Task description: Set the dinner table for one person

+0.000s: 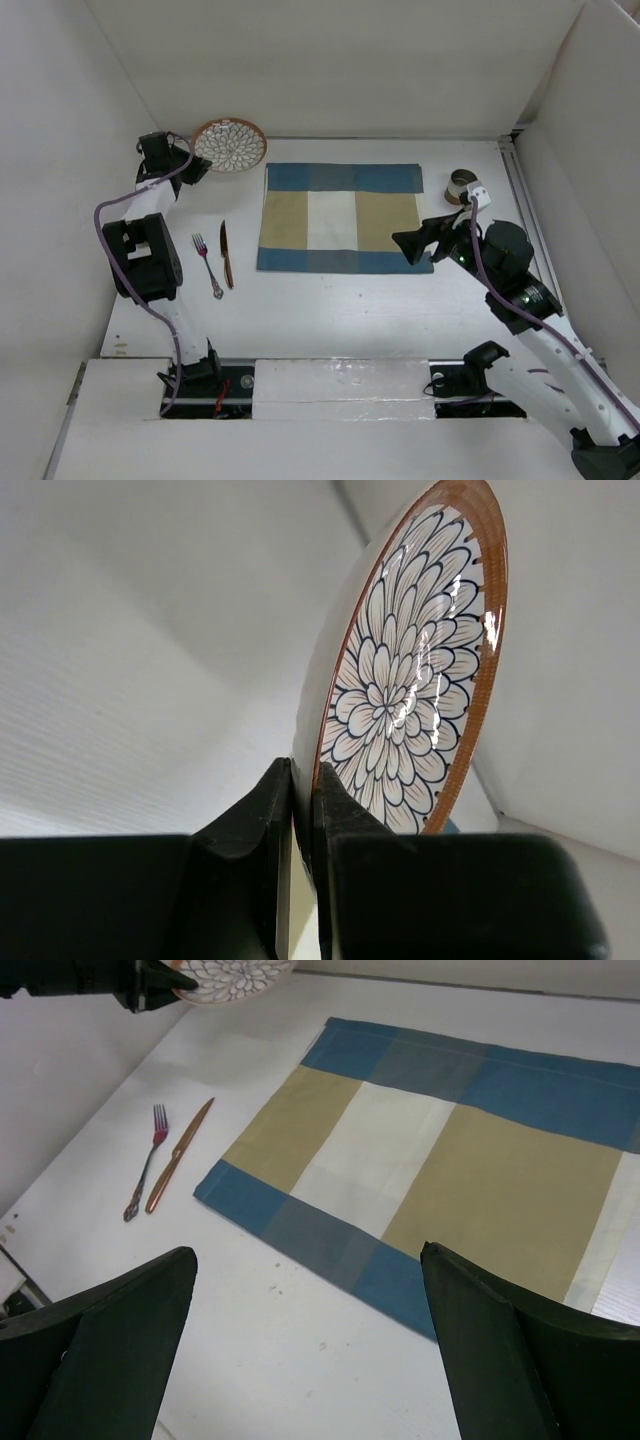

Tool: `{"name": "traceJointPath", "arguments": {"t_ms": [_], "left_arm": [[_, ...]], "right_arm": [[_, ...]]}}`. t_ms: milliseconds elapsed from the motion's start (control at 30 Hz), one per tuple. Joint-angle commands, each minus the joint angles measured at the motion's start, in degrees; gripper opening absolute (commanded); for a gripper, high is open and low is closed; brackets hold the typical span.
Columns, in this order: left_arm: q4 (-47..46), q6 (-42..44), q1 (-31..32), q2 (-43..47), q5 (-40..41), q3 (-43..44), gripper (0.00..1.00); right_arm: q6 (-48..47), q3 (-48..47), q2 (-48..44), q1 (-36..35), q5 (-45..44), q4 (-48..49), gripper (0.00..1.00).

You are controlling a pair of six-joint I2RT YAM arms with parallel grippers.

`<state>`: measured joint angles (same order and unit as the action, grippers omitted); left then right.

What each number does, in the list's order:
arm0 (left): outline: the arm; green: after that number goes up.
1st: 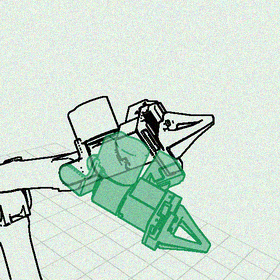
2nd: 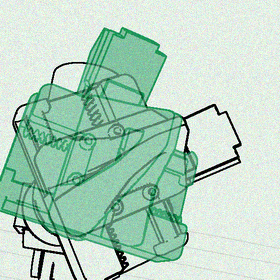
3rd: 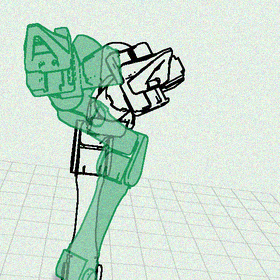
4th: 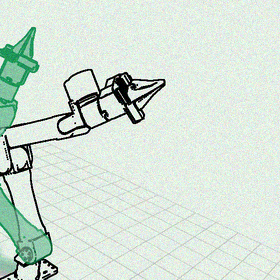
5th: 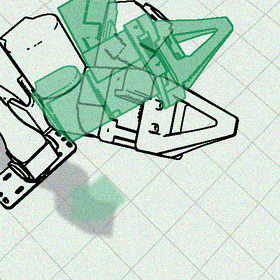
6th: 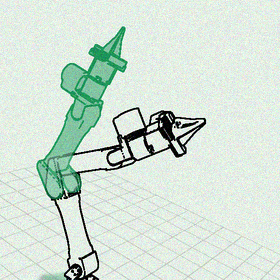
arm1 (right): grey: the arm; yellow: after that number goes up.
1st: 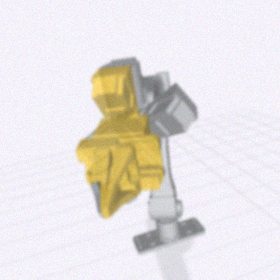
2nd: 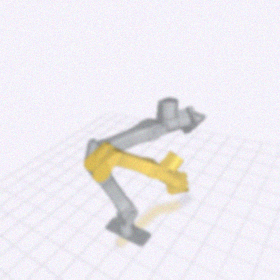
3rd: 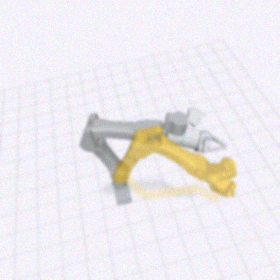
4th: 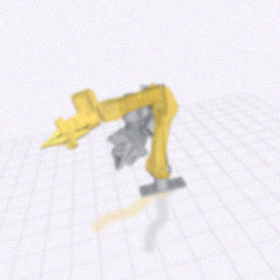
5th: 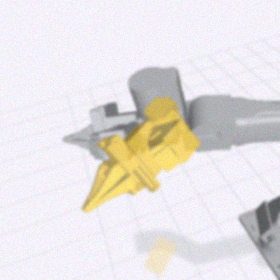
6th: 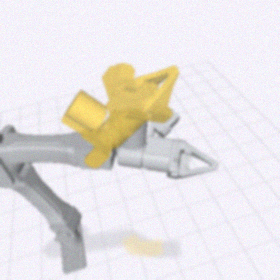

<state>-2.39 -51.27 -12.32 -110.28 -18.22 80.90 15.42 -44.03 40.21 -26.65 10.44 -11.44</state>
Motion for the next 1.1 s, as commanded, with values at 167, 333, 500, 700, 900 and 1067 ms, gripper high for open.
{"name": "traceJointPath", "arguments": {"t_ms": [167,333,500,700,900,1067], "left_arm": [[-10.3,1.0,5.7,16.4,-8.3,-1.1,0.00],[-10.4,1.0,15.6,18.6,-8.3,-4.4,0.00],[-12.4,0.3,25.7,15.9,-9.0,-7.1,0.00],[-17.4,-0.4,30.5,13.7,-11.0,-10.2,0.00],[-15.7,1.2,34.3,8.3,-9.1,-9.6,0.00],[-18.3,1.2,34.3,4.6,-9.6,-10.3,0.00]], "right_arm": [[0.0,-0.5,-3.1,-0.2,-3.3,-2.1,1.00],[0.7,0.0,-4.3,-0.2,-3.3,-5.1,1.00],[0.1,-2.8,-6.6,-0.2,-6.8,-10.0,1.00],[-1.1,-5.6,-9.4,-0.2,-9.3,-14.7,1.00],[-1.1,-5.6,-12.2,-0.2,-9.8,-16.5,1.00],[-1.1,-5.1,-12.2,-0.2,-9.8,-17.0,1.00]]}}
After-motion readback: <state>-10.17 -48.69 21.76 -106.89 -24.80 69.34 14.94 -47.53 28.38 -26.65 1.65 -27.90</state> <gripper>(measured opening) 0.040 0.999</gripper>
